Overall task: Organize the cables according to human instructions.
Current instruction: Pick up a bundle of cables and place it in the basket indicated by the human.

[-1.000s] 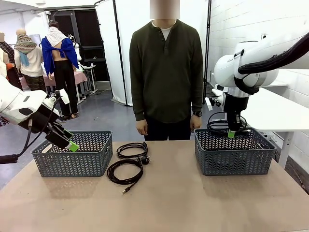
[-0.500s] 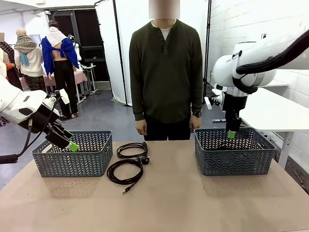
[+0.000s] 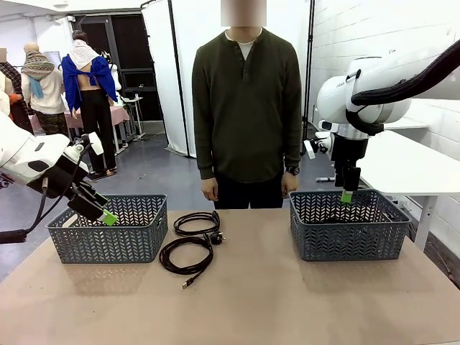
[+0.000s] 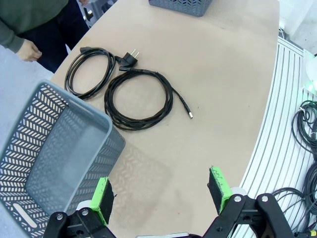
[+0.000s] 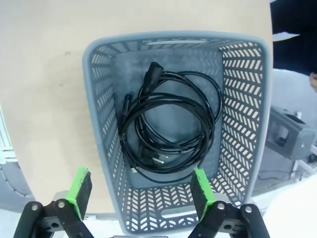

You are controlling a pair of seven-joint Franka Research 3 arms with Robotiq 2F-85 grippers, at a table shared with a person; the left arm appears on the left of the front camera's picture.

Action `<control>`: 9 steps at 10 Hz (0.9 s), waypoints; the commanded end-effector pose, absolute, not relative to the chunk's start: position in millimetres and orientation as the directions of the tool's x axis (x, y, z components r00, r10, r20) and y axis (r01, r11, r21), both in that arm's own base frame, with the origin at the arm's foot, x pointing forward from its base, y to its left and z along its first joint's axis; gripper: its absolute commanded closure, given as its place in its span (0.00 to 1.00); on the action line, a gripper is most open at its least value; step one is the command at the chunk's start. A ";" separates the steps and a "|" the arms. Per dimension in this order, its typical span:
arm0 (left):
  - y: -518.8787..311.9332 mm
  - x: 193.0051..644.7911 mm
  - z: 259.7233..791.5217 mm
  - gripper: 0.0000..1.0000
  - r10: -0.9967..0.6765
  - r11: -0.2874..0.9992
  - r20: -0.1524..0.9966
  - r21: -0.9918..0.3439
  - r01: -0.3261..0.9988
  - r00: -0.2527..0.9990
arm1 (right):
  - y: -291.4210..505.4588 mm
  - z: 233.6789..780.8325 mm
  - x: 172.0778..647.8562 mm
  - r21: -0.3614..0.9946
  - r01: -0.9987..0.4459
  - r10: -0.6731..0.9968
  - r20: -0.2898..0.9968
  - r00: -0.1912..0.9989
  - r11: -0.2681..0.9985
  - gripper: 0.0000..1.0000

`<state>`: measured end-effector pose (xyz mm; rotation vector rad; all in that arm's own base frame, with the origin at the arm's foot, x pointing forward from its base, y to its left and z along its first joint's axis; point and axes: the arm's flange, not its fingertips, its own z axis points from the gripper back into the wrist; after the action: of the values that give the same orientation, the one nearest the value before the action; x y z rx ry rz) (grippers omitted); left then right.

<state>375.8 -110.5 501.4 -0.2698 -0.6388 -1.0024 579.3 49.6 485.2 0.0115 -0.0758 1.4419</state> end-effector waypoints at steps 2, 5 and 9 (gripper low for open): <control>-106.8 377.5 498.1 0.00 -0.696 0.507 0.621 0.070 0.859 0.360 | 43.7 488.3 581.4 -0.027 -0.984 0.981 0.082 0.173 0.176 0.00; -106.8 377.5 498.1 0.00 -0.696 0.507 0.621 0.070 0.859 0.360 | 48.2 484.8 578.5 -0.029 -0.991 0.990 0.057 0.131 0.132 0.00; -106.8 377.5 498.1 0.00 -0.696 0.507 0.621 0.070 0.859 0.360 | 67.7 504.6 568.4 -0.029 -0.965 0.963 0.076 0.259 0.262 0.00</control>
<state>375.8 -110.5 501.4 -0.2698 -0.6387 -1.0024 575.1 54.7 494.2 0.0129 -0.0772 1.3754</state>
